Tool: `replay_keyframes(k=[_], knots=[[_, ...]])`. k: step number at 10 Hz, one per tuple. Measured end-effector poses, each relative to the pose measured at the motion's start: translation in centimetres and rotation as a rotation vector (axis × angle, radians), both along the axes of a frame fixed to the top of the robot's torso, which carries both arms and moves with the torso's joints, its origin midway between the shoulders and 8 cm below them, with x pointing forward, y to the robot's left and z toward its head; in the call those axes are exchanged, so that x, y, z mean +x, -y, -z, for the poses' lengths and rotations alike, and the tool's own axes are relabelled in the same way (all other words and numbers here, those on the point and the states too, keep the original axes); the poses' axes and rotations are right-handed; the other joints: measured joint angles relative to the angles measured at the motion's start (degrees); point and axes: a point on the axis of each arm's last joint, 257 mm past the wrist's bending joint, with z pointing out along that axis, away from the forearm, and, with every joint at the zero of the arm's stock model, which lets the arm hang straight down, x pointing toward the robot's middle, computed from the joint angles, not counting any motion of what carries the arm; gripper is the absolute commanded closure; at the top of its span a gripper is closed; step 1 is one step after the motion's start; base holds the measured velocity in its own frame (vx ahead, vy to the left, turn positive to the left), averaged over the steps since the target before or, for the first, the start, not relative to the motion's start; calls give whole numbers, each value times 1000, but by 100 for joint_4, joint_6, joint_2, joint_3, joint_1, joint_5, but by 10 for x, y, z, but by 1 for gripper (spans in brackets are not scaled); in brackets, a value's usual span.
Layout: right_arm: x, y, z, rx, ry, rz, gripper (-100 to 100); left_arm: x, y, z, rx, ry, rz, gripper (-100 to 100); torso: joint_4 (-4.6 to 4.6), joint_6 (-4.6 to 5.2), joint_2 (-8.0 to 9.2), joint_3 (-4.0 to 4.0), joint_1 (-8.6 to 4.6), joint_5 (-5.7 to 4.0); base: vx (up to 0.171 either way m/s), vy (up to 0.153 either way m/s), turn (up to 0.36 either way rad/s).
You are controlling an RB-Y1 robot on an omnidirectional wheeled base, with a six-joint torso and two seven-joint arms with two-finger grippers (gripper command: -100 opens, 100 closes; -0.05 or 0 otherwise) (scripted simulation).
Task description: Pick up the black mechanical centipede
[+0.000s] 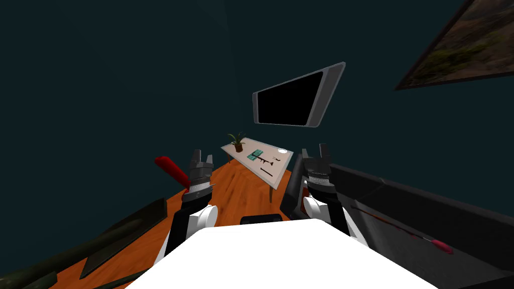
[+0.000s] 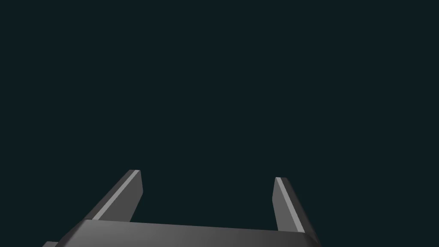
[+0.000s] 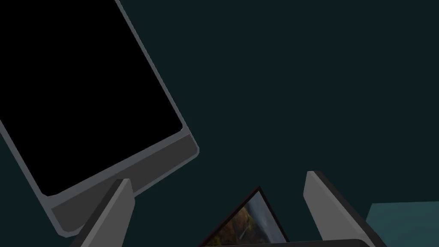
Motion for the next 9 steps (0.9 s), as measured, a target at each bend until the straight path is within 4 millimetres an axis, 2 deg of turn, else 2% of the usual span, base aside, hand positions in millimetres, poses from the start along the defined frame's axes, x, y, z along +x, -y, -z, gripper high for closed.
replay_keyframes(k=[2, 5, 9], knots=[[5, -4, 9, -50, -36, -5, -100, 0, 0, 0, 0, 0, 0, 0, -1, -1, -4, -2, 15, 3, 14, 61, 86], [18, -8, 35, -160, -138, 1, -100, 0, 0, 0, 0, 0, 0, 0, -3, -2, -14, -8, 44, 9, 43, 113, 127], [36, 0, 103, -344, -345, 40, -100, 0, 0, 0, 0, 0, 0, 0, -5, -2, -19, -11, 61, 14, 57, 157, 191]])
